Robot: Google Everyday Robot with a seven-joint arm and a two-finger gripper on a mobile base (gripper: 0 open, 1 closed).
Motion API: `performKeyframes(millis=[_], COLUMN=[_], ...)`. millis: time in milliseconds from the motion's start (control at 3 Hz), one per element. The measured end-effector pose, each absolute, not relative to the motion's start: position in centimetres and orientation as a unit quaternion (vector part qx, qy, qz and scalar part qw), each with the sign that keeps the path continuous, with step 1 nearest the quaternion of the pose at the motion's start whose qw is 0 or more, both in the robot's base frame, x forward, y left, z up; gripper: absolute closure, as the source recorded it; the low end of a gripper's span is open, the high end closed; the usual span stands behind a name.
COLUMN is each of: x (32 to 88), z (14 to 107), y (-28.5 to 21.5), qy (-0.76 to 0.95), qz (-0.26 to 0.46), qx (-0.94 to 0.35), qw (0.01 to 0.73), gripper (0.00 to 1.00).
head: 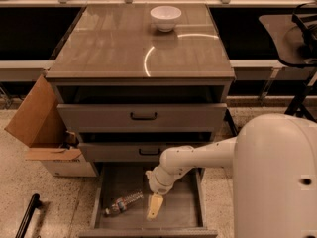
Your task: Pick water bottle from bottom drawer and place on counter
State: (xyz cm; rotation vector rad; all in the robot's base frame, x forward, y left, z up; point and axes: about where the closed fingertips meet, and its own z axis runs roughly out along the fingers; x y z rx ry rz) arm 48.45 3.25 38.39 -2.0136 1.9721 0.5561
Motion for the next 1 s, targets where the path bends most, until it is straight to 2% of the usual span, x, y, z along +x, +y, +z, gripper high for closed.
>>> performKeyframes(millis=[333,1000], x=[49.5,49.9], z=[33.4,32.4], y=[4.6,5.8], qy=[0.669,0.646], qz=[0.206,0.21], qx=[-0.697,-0.716], qw=[0.155,0.16], gripper=[0.0,0.0])
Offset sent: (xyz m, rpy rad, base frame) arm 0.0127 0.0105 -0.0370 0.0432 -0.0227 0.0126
